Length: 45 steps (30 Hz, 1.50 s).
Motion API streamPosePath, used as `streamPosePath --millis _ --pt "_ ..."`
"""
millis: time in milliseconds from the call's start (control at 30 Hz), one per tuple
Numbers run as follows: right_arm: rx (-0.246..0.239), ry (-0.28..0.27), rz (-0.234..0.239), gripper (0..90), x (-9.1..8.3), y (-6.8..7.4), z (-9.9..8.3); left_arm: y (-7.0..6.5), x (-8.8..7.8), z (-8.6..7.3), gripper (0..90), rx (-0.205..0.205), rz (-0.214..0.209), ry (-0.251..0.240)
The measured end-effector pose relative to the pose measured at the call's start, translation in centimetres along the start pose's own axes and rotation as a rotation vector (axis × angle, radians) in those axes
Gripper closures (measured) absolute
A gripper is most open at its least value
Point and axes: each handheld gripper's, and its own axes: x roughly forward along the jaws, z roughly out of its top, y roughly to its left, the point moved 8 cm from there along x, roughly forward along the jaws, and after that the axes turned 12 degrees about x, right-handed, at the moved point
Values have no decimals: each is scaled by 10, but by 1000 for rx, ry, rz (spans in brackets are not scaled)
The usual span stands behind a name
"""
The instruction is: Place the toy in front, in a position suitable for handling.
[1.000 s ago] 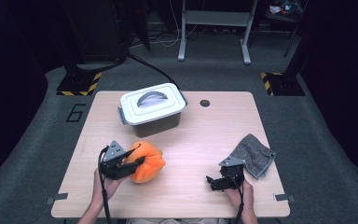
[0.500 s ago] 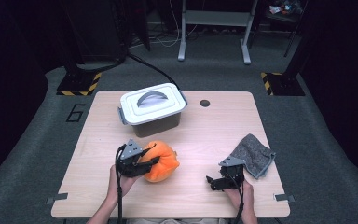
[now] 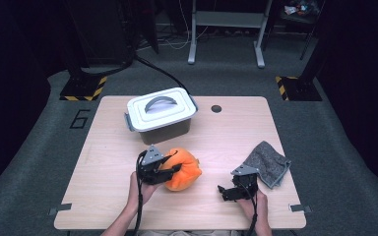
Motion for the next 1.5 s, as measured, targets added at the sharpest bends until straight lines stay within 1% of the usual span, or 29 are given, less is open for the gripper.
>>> streamPosePath --millis 33,100,133,167,200,233,267,367,400,467,567,667,700,733,800,833,867,900,933,967,1033,1067,1133,1167,1200,1233,1300,1367,1500 --pt "-1 0 2 0 0 0 0 -3 3 2 528 -14 -4 -4" --pt "-1 0 0 0 0 0 0 -6 8 3 527 1 -14 2" --pt "0 0 0 0 0 0 0 -8 11 4 524 -2 -13 1" --pt "-2 0 0 0 0 0 0 -10 15 4 523 7 -17 5" --pt "0 0 0 0 0 0 0 -12 17 4 521 3 -21 8" --pt "-1 0 0 0 0 0 0 -13 20 3 520 15 -22 15" --pt "2 -1 0 0 0 0 0 -15 24 0 518 10 -27 28" --pt "5 -2 -1 0 0 0 0 -17 32 -8 512 21 -23 47" --pt "6 -2 -1 0 0 0 0 -18 33 -9 509 17 -17 35" --pt "3 -1 -1 0 0 0 0 -19 32 -9 496 28 -13 40" --pt "3 -1 -1 0 0 0 0 -22 31 -8 436 68 -2 57" --pt "0 0 -1 0 0 0 0 -21 29 -7 358 69 -10 66" --pt "0 0 -1 0 0 0 0 -20 28 -6 337 59 -10 61" --pt "2 -1 -1 0 0 0 0 -19 26 -5 314 57 -21 61" --pt "5 -2 -1 0 0 0 0 -18 23 -4 290 60 -32 65" --pt "6 -2 -1 0 0 0 0 -18 22 -3 276 58 -36 58" --pt "7 -2 -1 0 0 0 0 -18 19 -2 270 62 -51 57" --pt "7 -2 -1 0 0 0 0 -17 16 -1 269 69 -50 56" --pt "6 -2 -1 0 0 0 0 -15 12 1 267 80 -58 51" --pt "6 -2 -1 0 0 0 0 -15 10 2 268 81 -66 45" --pt "6 -2 -1 0 0 0 0 -10 4 6 266 82 -61 30" --pt "7 -2 -2 0 0 0 0 -7 1 7 263 90 -69 25" --pt "6 -2 -1 0 0 0 0 1 -4 9 261 94 -60 30" --pt "7 -2 -2 0 0 0 0 5 -5 9 260 93 -65 28" --pt "7 -2 -2 0 0 0 0 9 -5 8 259 86 -74 33" --pt "8 -2 -2 0 0 0 0 13 -4 7 257 78 -73 39" --pt "8 -2 -2 0 0 0 0 19 -2 4 249 59 -103 48" --pt "9 -3 -2 0 0 0 0 24 1 2 244 61 -107 62" --pt "9 -3 -2 0 0 0 0 29 8 -2 240 52 -151 84"
